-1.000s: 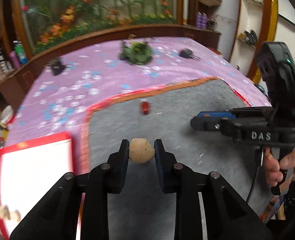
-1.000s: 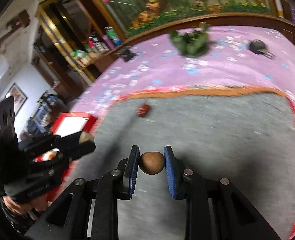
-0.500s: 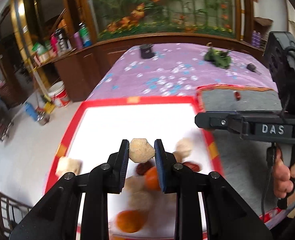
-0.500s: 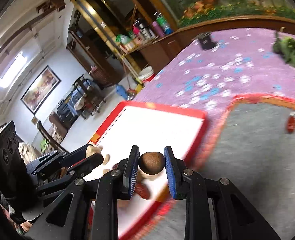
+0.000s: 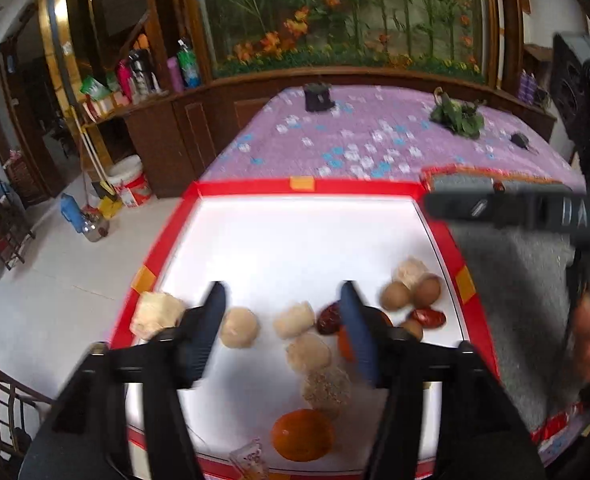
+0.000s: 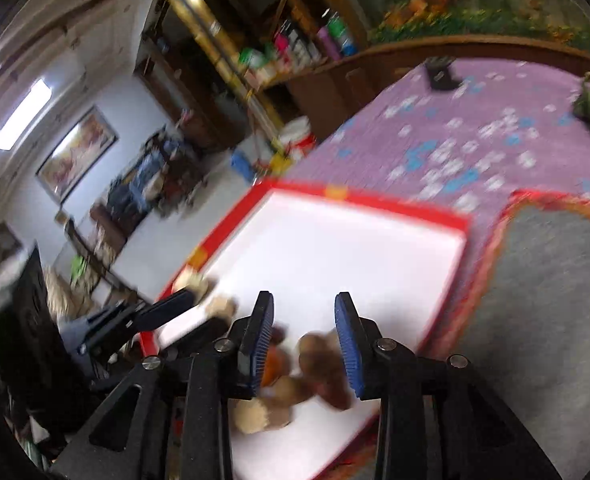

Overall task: Organize fruits
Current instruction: 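Carry both held pieces into the white tray and release them, then grasp the last red date with the right tool and drop it in the tray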

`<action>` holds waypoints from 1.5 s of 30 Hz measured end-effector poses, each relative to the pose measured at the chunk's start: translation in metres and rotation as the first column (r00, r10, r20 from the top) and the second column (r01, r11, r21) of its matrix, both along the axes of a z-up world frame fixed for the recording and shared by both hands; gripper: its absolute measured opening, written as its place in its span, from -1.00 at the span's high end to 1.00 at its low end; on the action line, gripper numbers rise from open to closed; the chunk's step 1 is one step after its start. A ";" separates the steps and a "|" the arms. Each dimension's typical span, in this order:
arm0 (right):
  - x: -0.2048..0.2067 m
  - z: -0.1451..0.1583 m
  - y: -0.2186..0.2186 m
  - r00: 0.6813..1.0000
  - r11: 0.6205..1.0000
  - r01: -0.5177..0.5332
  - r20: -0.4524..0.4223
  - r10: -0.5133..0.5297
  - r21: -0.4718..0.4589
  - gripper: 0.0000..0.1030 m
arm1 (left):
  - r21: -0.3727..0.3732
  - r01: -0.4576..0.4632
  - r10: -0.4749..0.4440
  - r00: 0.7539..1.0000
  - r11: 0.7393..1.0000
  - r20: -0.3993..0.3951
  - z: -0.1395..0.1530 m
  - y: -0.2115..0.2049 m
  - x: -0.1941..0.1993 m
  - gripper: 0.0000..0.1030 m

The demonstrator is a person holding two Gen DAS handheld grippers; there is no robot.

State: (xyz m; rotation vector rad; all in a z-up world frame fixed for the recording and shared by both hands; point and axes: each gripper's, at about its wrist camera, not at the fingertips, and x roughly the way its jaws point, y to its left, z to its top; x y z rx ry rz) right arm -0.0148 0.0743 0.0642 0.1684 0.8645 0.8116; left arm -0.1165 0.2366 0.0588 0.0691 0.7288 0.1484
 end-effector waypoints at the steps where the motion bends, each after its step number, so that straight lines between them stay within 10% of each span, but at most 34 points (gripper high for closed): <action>1: 0.006 0.003 -0.013 0.999 0.999 0.050 0.021 -0.050 -0.005 0.25 | 0.005 -0.002 0.002 1.000 1.000 0.019 0.003 0.001 -0.002 -0.23; 9: 0.078 -0.024 -0.118 0.895 0.873 0.442 0.034 -0.445 -0.204 0.13 | -0.005 0.010 -0.009 0.997 1.000 0.074 0.015 0.002 -0.007 -0.32; 20: 0.110 -0.057 -0.115 0.881 0.824 0.456 0.036 -0.472 -0.336 0.51 | 0.002 0.072 -0.072 0.994 0.997 0.077 0.022 -0.019 -0.008 -0.32; 33: 0.061 -0.035 -0.106 0.914 0.898 0.385 -0.050 -0.403 -0.211 0.64 | -0.039 0.096 -0.093 0.992 0.995 0.080 0.029 -0.024 -0.007 -0.32; 45: -0.021 0.001 0.029 0.995 0.998 -0.046 -0.089 0.042 -0.036 0.64 | 0.064 -0.047 0.041 0.995 0.997 0.088 0.049 0.002 -0.043 -0.33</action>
